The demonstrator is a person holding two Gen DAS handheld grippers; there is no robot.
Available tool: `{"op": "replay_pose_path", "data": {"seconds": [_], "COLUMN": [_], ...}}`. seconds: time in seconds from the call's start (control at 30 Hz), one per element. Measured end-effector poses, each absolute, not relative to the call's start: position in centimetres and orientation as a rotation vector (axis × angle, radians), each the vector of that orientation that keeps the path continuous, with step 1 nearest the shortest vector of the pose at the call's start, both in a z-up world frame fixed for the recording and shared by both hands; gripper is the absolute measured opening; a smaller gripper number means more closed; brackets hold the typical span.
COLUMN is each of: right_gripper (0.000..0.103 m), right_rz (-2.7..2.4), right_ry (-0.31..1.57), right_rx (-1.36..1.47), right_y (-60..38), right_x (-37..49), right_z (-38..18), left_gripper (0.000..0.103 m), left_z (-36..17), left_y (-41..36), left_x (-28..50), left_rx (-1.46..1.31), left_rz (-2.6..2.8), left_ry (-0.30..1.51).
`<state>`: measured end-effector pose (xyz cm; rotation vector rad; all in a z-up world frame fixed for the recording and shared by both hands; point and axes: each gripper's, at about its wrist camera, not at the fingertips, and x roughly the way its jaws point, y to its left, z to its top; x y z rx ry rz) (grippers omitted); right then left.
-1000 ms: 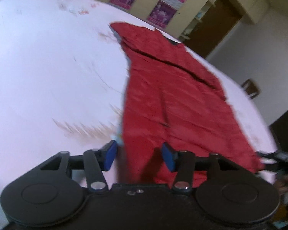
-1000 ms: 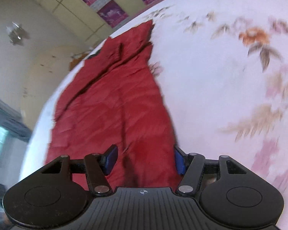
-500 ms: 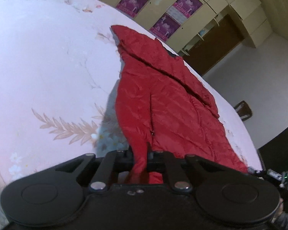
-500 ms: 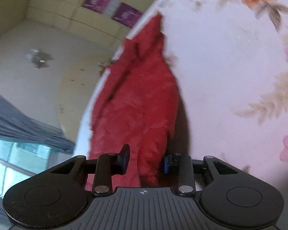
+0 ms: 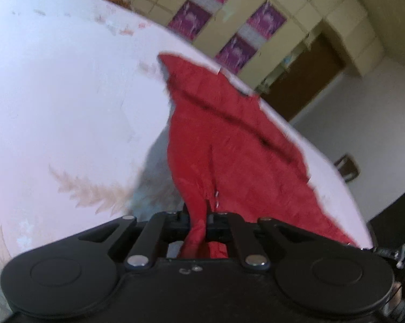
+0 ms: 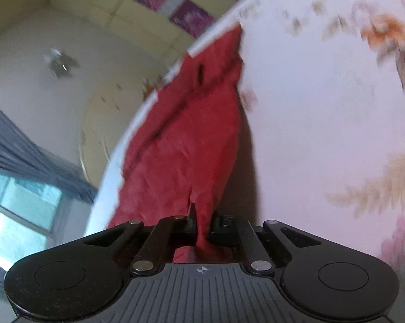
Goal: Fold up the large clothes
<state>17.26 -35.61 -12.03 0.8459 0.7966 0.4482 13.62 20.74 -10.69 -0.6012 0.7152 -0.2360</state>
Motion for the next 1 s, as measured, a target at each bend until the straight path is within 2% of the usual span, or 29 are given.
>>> {"op": "replay_pose_path", "data": {"seconds": [0.2,0.47,0.67,0.87,0.93,0.97,1.0], "right_gripper": [0.004,0.004,0.004,0.005,0.007,0.027,0.07], "right_rz": [0.472,0.425,0.368,0.298,0.278,0.257,0.225], "right_ry": [0.66,0.578,0.626,0.732,0.756,0.767,0.762], "right_rx": [0.824,0.834,0.876,0.928,0.952,0.949,0.929], "right_y": [-35.3,-34.9,-35.3,-35.2,-35.4,-35.4,-35.4], "right_x": [21.9,33.6,45.0,53.5,55.3,56.1,56.6], "right_z": [-7.1,-2.0,-2.6,-7.0,-8.5,-9.0,-9.4], "left_gripper": [0.005,0.005,0.005,0.006,0.016,0.037,0.076], "left_z": [-5.8,-1.4,-2.0,-6.7,-8.2,-8.9,-9.4], "left_y": [21.4,21.8,22.2,23.1,23.6,24.1,24.6], "left_x": [17.3,30.1,42.0,50.8,52.4,53.1,53.6], "left_rx": [-0.643,-0.669,-0.634,-0.644,-0.658,-0.686,-0.717], "left_rz": [-0.257,-0.29,-0.289,-0.269,-0.267,-0.259,-0.237], "left_ry": [0.547,0.424,0.497,0.644,0.669,0.672,0.663]}}
